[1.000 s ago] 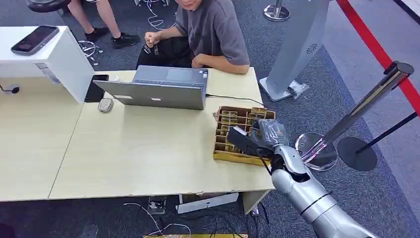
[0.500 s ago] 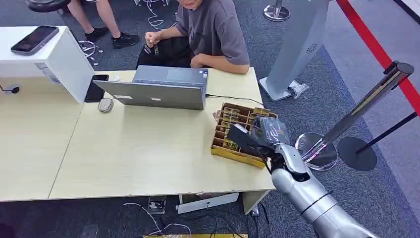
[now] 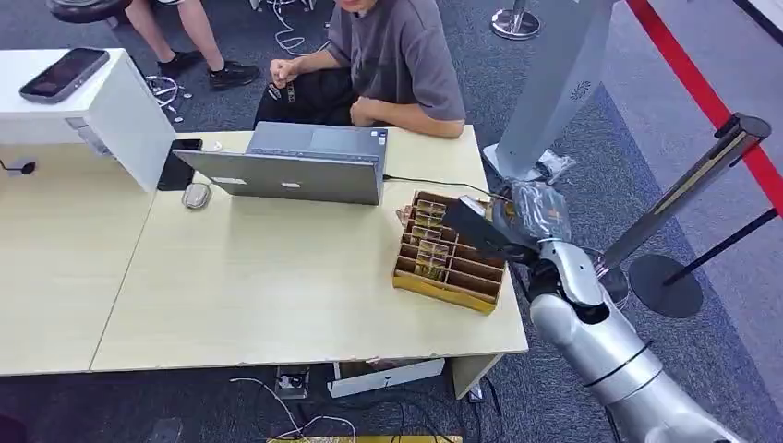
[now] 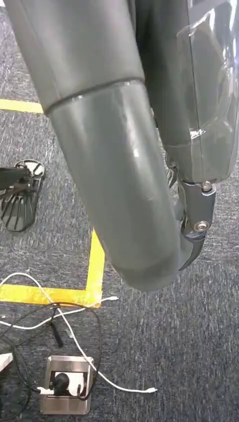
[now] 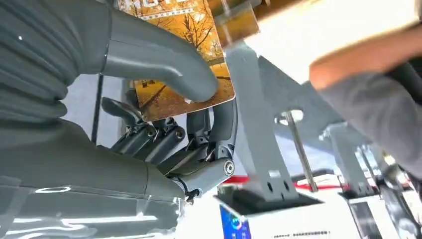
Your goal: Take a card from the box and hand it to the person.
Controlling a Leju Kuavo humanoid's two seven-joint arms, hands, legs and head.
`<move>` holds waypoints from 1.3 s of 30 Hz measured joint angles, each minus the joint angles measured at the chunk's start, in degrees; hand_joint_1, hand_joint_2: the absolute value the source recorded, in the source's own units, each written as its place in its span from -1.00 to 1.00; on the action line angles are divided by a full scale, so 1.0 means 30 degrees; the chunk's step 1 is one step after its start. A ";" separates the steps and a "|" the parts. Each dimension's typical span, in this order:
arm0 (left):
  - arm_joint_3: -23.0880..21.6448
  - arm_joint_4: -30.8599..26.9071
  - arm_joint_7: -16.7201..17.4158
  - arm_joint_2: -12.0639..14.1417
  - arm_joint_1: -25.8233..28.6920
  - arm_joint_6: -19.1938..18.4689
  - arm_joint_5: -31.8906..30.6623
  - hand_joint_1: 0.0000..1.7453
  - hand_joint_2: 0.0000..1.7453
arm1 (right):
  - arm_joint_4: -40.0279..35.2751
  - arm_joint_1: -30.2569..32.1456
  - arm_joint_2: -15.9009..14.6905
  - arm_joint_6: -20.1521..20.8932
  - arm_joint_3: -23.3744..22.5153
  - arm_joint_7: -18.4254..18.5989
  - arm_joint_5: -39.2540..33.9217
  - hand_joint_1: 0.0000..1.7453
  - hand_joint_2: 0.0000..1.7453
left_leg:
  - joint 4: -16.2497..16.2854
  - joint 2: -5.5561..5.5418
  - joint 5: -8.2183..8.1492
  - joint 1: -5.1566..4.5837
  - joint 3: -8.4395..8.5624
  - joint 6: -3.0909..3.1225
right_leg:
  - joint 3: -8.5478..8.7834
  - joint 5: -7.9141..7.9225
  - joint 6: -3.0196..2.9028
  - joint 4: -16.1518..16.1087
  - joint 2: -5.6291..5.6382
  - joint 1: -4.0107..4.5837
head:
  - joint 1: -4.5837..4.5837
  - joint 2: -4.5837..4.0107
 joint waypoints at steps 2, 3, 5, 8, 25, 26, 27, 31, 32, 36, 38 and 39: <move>0.0000 0.0000 0.0000 0.0007 0.0001 -0.0007 0.0000 -1.00 -1.00 | -0.0269 -0.0232 -0.0102 -0.0102 -0.0065 0.0014 0.0029 1.00 1.00 | -0.0001 -0.0001 0.0000 0.0001 0.0000 0.0000 | 0.0000 0.0000 0.0000 0.0001 -0.0001 0.0000 | -0.0007 0.0000; 0.0000 0.0000 0.0000 0.0007 -0.0001 -0.0007 -0.0007 -1.00 -1.00 | -0.0349 -0.0381 -0.0109 -0.0203 -0.0086 0.0000 0.0022 1.00 1.00 | -0.0001 0.0001 0.0000 0.0001 0.0000 0.0000 | 0.0001 0.0000 -0.0001 0.0001 0.0000 0.0000 | 0.0000 0.0000; 0.0000 0.0000 -0.0014 0.0000 -0.0005 -0.0029 -0.0080 -1.00 -1.00 | -0.0385 -0.0801 -0.0109 -0.0422 -0.0225 -0.0087 0.0014 1.00 1.00 | -0.0002 0.0003 0.0000 0.0001 0.0001 0.0000 | 0.0000 0.0000 -0.0001 0.0003 0.0002 0.0001 | -0.0007 0.0000; -0.0015 0.0000 -0.0036 0.0007 -0.0004 -0.0044 -0.0189 -1.00 -1.00 | -0.0385 -0.1458 -0.0109 -0.0823 -0.0400 -0.0255 -0.0095 1.00 1.00 | -0.0002 0.0000 0.0001 0.0001 -0.0003 0.0000 | 0.0001 0.0000 -0.0001 0.0003 0.0001 0.0000 | 0.0000 0.0000; -0.0371 0.0000 -0.0357 -0.0007 -0.0045 -0.0153 -0.0772 -1.00 -1.00 | 0.4257 -0.5325 0.1524 -0.5619 -0.0488 -0.2601 -0.0168 0.94 1.00 | -0.0002 -0.0005 0.0002 0.0004 -0.0018 -0.0001 | 0.0000 0.0000 -0.0001 0.0009 -0.0006 0.0001 | 0.0000 0.0000; -0.0415 0.0000 -0.0372 -0.0007 -0.0044 -0.0153 -0.0794 -1.00 -1.00 | 0.4640 -0.5465 0.1690 -0.5937 -0.0488 -0.2746 -0.0146 0.96 1.00 | -0.0002 -0.0005 0.0002 0.0004 -0.0017 -0.0001 | 0.0000 0.0000 -0.0001 0.0009 -0.0005 0.0001 | 0.0000 0.0000; -0.0466 0.0000 -0.0372 -0.0007 -0.0044 -0.0153 -0.0816 -1.00 -1.00 | 0.4993 -0.5583 0.1815 -0.6238 -0.0495 -0.2856 -0.0124 0.96 1.00 | -0.0002 -0.0005 0.0003 0.0004 -0.0017 -0.0001 | 0.0000 0.0000 -0.0001 0.0009 -0.0005 0.0001 | -0.0007 0.0000; -0.0532 0.0000 -0.0372 -0.0015 -0.0048 -0.0146 -0.0874 -1.00 -1.00 | 0.6158 -0.5868 0.2325 -0.6936 -0.0502 -0.3140 0.0102 0.90 1.00 | -0.0001 -0.0005 0.0003 0.0004 -0.0017 -0.0001 | -0.0001 0.0000 -0.0001 0.0009 -0.0005 0.0001 | 0.0000 0.0000; -0.0547 0.0000 -0.0364 -0.0022 -0.0049 -0.0146 -0.0874 -1.00 -1.00 | 0.6391 -0.5920 0.2427 -0.6943 -0.0502 -0.3170 0.0109 0.86 1.00 | -0.0002 -0.0005 0.0003 0.0004 -0.0018 -0.0001 | -0.0001 0.0000 -0.0001 0.0009 -0.0005 0.0001 | 0.0000 0.0000; -0.0670 0.0000 -0.0328 -0.0044 -0.0065 -0.0153 -0.0889 -1.00 -1.00 | 0.7141 -0.6066 0.2827 -0.6943 -0.0495 -0.3191 0.0160 0.82 1.00 | -0.0002 -0.0005 0.0003 0.0004 -0.0017 -0.0002 | -0.0001 -0.0001 -0.0001 0.0009 -0.0005 0.0001 | 0.0000 0.0000; -0.0728 0.0000 -0.0299 -0.0044 -0.0067 -0.0153 -0.0932 -1.00 -1.00 | 0.7490 -0.6082 0.3002 -0.6972 -0.0495 -0.3191 0.0255 0.76 1.00 | -0.0002 -0.0005 0.0002 0.0004 -0.0017 -0.0002 | -0.0003 -0.0001 -0.0001 0.0008 -0.0004 0.0001 | 0.0000 0.0000; -0.0794 0.0000 -0.0299 -0.0044 -0.0074 -0.0153 -0.0933 -1.00 -1.00 | 0.7664 -0.6085 0.3067 -0.6972 -0.0495 -0.3191 0.0320 0.84 1.00 | -0.0002 -0.0005 0.0002 0.0004 -0.0016 -0.0002 | -0.0003 -0.0001 -0.0001 0.0008 -0.0005 0.0001 | 0.0000 0.0000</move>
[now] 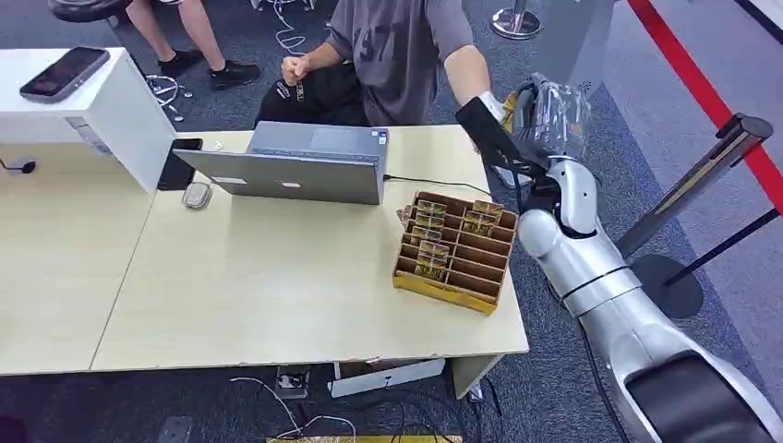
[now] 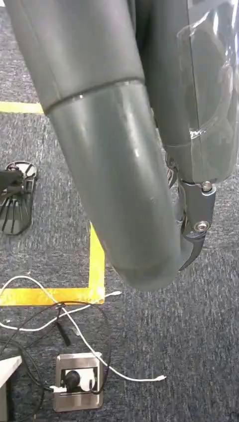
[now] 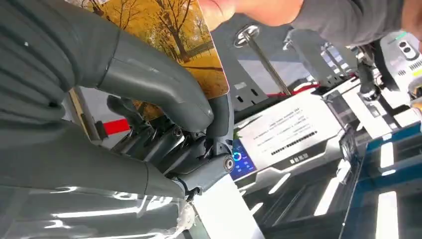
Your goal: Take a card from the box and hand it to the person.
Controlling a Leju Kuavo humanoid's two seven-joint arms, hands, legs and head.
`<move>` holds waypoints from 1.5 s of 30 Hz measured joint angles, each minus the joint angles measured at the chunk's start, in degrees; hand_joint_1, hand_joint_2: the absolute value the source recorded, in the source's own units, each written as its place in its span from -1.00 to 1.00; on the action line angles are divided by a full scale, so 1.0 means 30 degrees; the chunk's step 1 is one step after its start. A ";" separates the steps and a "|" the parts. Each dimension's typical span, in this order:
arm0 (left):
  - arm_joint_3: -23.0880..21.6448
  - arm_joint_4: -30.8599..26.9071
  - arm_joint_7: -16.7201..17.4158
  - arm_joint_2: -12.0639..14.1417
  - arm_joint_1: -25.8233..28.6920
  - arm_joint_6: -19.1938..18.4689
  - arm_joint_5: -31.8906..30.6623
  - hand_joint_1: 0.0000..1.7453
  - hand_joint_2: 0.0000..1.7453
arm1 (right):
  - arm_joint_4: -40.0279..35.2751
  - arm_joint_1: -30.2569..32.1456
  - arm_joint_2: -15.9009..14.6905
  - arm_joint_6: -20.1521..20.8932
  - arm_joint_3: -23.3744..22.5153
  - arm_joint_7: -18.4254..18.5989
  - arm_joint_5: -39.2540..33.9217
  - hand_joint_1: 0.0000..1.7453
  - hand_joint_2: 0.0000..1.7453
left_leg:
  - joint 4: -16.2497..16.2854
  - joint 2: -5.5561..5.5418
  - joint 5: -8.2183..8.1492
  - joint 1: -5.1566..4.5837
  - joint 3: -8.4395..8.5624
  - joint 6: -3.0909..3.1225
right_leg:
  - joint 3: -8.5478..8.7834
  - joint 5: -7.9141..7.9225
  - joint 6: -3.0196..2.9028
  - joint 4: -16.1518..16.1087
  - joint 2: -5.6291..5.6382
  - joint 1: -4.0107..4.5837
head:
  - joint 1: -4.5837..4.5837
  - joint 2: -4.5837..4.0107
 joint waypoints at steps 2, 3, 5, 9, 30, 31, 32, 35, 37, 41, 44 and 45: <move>-0.0059 0.0000 0.0000 0.0000 -0.0005 0.0000 0.0000 -1.00 -1.00 | 0.0371 -0.0001 0.0088 0.0000 0.0000 0.0022 0.0168 0.94 1.00 | 0.0000 0.0000 0.0000 0.0000 0.0000 0.0000 | 0.0001 0.0000 0.0000 0.0000 -0.0001 0.0000 | 0.0000 0.0000; -0.0080 0.0000 0.0000 -0.0007 -0.0007 0.0000 0.0000 -1.00 -1.00 | 0.0482 0.0000 0.0132 0.0000 0.0007 0.0043 0.0256 0.94 1.00 | 0.0001 0.0000 0.0000 0.0000 0.0001 0.0000 | 0.0000 0.0000 0.0000 0.0000 -0.0001 0.0000 | 0.0000 0.0000; -0.0153 0.0000 0.0058 0.0000 -0.0012 -0.0007 -0.0015 -1.00 -1.00 | 0.0751 0.0010 0.0160 0.0000 0.0007 0.0226 0.0788 0.94 1.00 | 0.0001 0.0000 0.0000 0.0000 0.0001 0.0000 | -0.0002 0.0000 0.0000 0.0000 0.0001 0.0000 | 0.0000 0.0000; -0.0182 0.0000 0.0124 0.0000 -0.0014 -0.0007 -0.0051 -1.00 -1.00 | 0.1064 0.0050 0.0168 -0.0029 0.0007 0.0262 0.1027 0.90 1.00 | 0.0001 0.0000 0.0000 0.0000 0.0000 0.0000 | -0.0005 0.0000 0.0000 0.0000 0.0001 0.0000 | 0.0000 0.0000; -0.0277 0.0000 0.0182 -0.0015 -0.0064 -0.0029 -0.0036 -1.00 -1.00 | 0.1429 0.1182 0.0226 0.0175 0.0153 0.1042 0.4189 -1.00 -1.00 | 0.0002 0.0002 -0.0001 0.0001 -0.0004 -0.0002 | -0.0021 -0.0001 -0.0001 -0.0002 0.0003 0.0002 | 0.0000 0.0000; -0.0328 0.0000 0.0182 -0.0022 -0.0064 -0.0029 -0.0007 -1.00 -1.00 | 0.1224 0.1328 0.0211 0.0168 0.0109 0.1042 0.4219 -1.00 -1.00 | 0.0001 0.0003 -0.0001 0.0001 -0.0006 -0.0003 | -0.0022 -0.0001 -0.0001 -0.0003 0.0003 0.0002 | 0.0000 0.0000; -0.0379 0.0000 0.0182 -0.0022 -0.0063 -0.0029 0.0007 -1.00 -1.00 | 0.0969 0.1496 0.0204 0.0146 0.0021 0.1042 0.4218 -1.00 -1.00 | 0.0001 0.0003 -0.0001 0.0001 -0.0005 -0.0002 | -0.0023 -0.0001 -0.0001 -0.0003 0.0004 0.0002 | -0.0007 0.0000; -0.0510 0.0000 0.0197 -0.0029 -0.0059 0.0000 0.0117 -1.00 -1.00 | -0.0158 0.2126 0.0161 -0.0210 -0.0203 0.0977 0.3797 -1.00 -1.00 | 0.0002 0.0003 -0.0001 0.0001 -0.0003 -0.0003 | -0.0022 -0.0001 -0.0001 -0.0003 0.0006 0.0002 | 0.0000 0.0000; -0.0517 0.0000 0.0262 -0.0029 -0.0055 0.0029 0.0160 -1.00 -1.00 | -0.0966 0.2658 0.0160 -0.0699 -0.0502 0.0795 0.3243 -1.00 -1.00 | 0.0001 0.0002 -0.0001 0.0002 -0.0003 -0.0003 | -0.0020 -0.0001 -0.0001 -0.0002 0.0004 0.0004 | 0.0000 0.0000; -0.0518 0.0000 0.0262 -0.0029 -0.0047 0.0175 0.0423 -1.00 -1.00 | -0.2860 0.3925 0.0160 -0.1645 -0.1041 0.0082 0.0762 -1.00 -1.00 | 0.0001 0.0002 -0.0001 0.0002 -0.0004 -0.0003 | -0.0018 -0.0001 -0.0001 -0.0002 0.0003 0.0004 | 0.0000 0.0000; -0.0517 0.0000 0.0270 -0.0029 -0.0033 0.0197 0.0655 -1.00 -1.00 | -0.4412 0.5015 0.0160 -0.2287 -0.1472 -0.0619 -0.2204 -1.00 -1.00 | 0.0000 0.0001 -0.0001 0.0002 -0.0003 -0.0003 | -0.0019 -0.0001 -0.0001 -0.0003 0.0001 0.0004 | 0.0000 0.0000; -0.0517 0.0000 0.0277 -0.0029 -0.0031 0.0219 0.0721 -1.00 -1.00 | -0.4948 0.5417 0.0160 -0.2434 -0.1574 -0.0810 -0.3071 -1.00 -1.00 | 0.0000 0.0001 -0.0001 0.0002 -0.0002 -0.0003 | -0.0018 -0.0002 -0.0001 -0.0003 0.0002 0.0004 | 0.0000 0.0000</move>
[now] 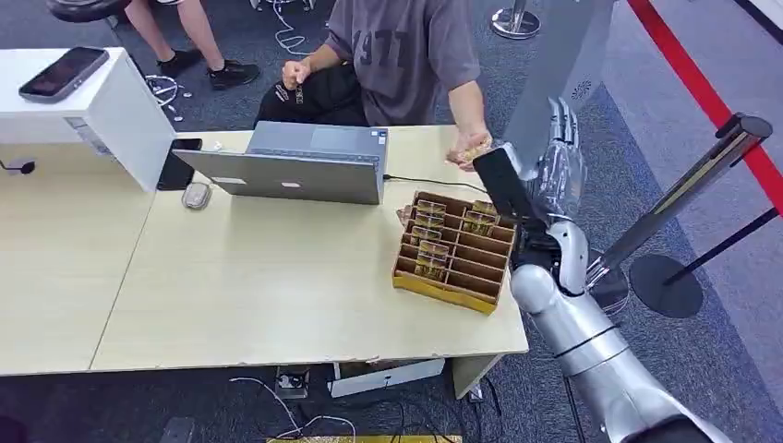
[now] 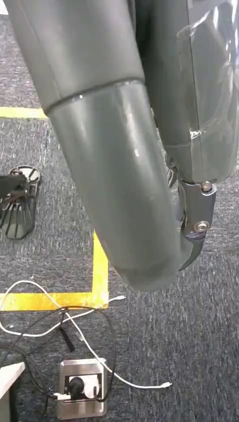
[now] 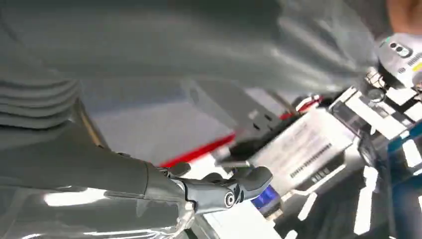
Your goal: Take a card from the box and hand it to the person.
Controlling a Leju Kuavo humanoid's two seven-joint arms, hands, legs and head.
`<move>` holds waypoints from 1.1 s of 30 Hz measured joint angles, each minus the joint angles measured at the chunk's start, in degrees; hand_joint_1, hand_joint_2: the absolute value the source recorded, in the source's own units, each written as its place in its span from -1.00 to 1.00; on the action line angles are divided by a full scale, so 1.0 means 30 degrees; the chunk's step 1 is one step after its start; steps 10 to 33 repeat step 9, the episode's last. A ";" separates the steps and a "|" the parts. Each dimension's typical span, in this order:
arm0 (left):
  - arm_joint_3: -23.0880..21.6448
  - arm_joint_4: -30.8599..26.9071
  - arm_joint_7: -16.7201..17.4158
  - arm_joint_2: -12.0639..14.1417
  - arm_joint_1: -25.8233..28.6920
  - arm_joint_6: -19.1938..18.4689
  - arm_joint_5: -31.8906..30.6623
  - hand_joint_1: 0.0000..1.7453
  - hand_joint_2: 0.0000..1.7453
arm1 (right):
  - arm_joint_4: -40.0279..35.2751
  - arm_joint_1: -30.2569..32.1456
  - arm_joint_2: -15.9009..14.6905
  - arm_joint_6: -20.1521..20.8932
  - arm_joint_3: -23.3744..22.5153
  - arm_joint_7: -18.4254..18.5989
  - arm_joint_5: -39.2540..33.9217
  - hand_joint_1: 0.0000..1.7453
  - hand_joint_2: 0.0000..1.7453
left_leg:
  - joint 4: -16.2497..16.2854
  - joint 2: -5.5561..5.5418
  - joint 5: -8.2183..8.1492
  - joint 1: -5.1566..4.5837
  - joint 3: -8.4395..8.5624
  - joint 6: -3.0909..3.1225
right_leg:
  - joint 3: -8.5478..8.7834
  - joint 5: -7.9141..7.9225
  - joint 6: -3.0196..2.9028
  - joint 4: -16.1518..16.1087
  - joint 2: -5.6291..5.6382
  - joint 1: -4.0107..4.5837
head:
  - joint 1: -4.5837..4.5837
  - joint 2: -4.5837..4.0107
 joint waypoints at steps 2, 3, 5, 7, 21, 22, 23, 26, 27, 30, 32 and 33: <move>0.0000 0.0000 0.0051 0.0000 0.0005 0.0044 0.0109 -1.00 -1.00 | -0.1139 0.0787 0.0000 -0.0145 -0.0261 -0.0385 -0.2083 -1.00 1.00 | 0.0000 0.0001 0.0000 0.0000 0.0001 0.0000 | -0.0001 0.0000 0.0000 0.0000 -0.0001 0.0000 | 0.0000 0.0000; 0.0000 0.0000 0.0087 0.0000 0.0008 0.0080 0.0160 -1.00 -1.00 | -0.1599 0.1173 0.0000 -0.0167 -0.0378 -0.0523 -0.2915 -1.00 1.00 | -0.0001 0.0001 -0.0001 -0.0001 -0.0001 0.0000 | -0.0001 0.0000 0.0000 -0.0001 -0.0002 -0.0001 | 0.0000 0.0000; 0.0000 0.0000 0.0146 0.0007 0.0014 0.0138 0.0240 -1.00 -1.00 | -0.2451 0.1934 -0.0022 -0.0160 -0.0488 -0.0764 -0.3871 -1.00 1.00 | 0.0000 0.0004 -0.0001 0.0000 0.0002 0.0000 | -0.0003 -0.0001 -0.0001 -0.0002 0.0000 0.0000 | 0.0000 0.0000; 0.0000 0.0000 0.0182 0.0007 0.0017 0.0175 0.0372 -1.00 -1.00 | -0.3300 0.2680 -0.0095 0.0001 -0.0539 -0.0961 -0.4843 -1.00 1.00 | -0.0001 0.0004 -0.0001 0.0000 0.0003 -0.0001 | -0.0003 -0.0001 -0.0001 -0.0002 -0.0001 0.0001 | 0.0000 0.0000; 0.0000 0.0000 0.0189 0.0007 0.0017 0.0204 0.0444 -1.00 -1.00 | -0.3945 0.3426 -0.0117 0.0219 -0.0677 -0.1186 -0.5678 -1.00 1.00 | -0.0002 0.0001 -0.0001 0.0001 0.0001 -0.0001 | -0.0002 -0.0002 -0.0003 -0.0002 -0.0001 0.0001 | 0.0000 0.0000; 0.0000 0.0000 0.0189 0.0007 0.0017 0.0204 0.0444 -1.00 -1.00 | -0.3945 0.3426 -0.0117 0.0219 -0.0677 -0.1186 -0.5678 -1.00 1.00 | -0.0002 0.0001 -0.0001 0.0001 0.0001 -0.0001 | -0.0002 -0.0002 -0.0003 -0.0002 -0.0001 0.0001 | 0.0000 0.0000; 0.0000 0.0000 0.0189 0.0007 0.0017 0.0204 0.0444 -1.00 -1.00 | -0.3945 0.3426 -0.0117 0.0219 -0.0677 -0.1186 -0.5678 -1.00 1.00 | -0.0002 0.0001 -0.0001 0.0001 0.0001 -0.0001 | -0.0002 -0.0002 -0.0003 -0.0002 -0.0001 0.0001 | 0.0000 0.0000; 0.0000 0.0000 0.0189 0.0007 0.0017 0.0204 0.0444 -1.00 -1.00 | -0.3945 0.3426 -0.0117 0.0219 -0.0677 -0.1186 -0.5678 -1.00 1.00 | -0.0002 0.0001 -0.0001 0.0001 0.0001 -0.0001 | -0.0002 -0.0002 -0.0003 -0.0002 -0.0001 0.0001 | 0.0000 0.0000; 0.0000 0.0000 0.0189 0.0007 0.0017 0.0204 0.0444 -1.00 -1.00 | -0.3945 0.3426 -0.0117 0.0219 -0.0677 -0.1186 -0.5678 -1.00 1.00 | -0.0002 0.0001 -0.0001 0.0001 0.0001 -0.0001 | -0.0002 -0.0002 -0.0003 -0.0002 -0.0001 0.0001 | 0.0000 0.0000; 0.0000 0.0000 0.0189 0.0007 0.0017 0.0204 0.0444 -1.00 -1.00 | -0.3945 0.3426 -0.0117 0.0219 -0.0677 -0.1186 -0.5678 -1.00 1.00 | -0.0002 0.0001 -0.0001 0.0001 0.0001 -0.0001 | -0.0002 -0.0002 -0.0003 -0.0002 -0.0001 0.0001 | 0.0000 0.0000; 0.0000 0.0000 0.0189 0.0007 0.0017 0.0204 0.0444 -1.00 -1.00 | -0.3945 0.3426 -0.0117 0.0219 -0.0677 -0.1186 -0.5678 -1.00 1.00 | -0.0002 0.0001 -0.0001 0.0001 0.0001 -0.0001 | -0.0002 -0.0002 -0.0003 -0.0002 -0.0001 0.0001 | 0.0000 0.0000; 0.0000 0.0000 0.0189 0.0007 0.0017 0.0204 0.0444 -1.00 -1.00 | -0.3945 0.3426 -0.0117 0.0219 -0.0677 -0.1186 -0.5678 -1.00 1.00 | -0.0002 0.0001 -0.0001 0.0001 0.0001 -0.0001 | -0.0002 -0.0002 -0.0003 -0.0002 -0.0001 0.0001 | 0.0000 0.0000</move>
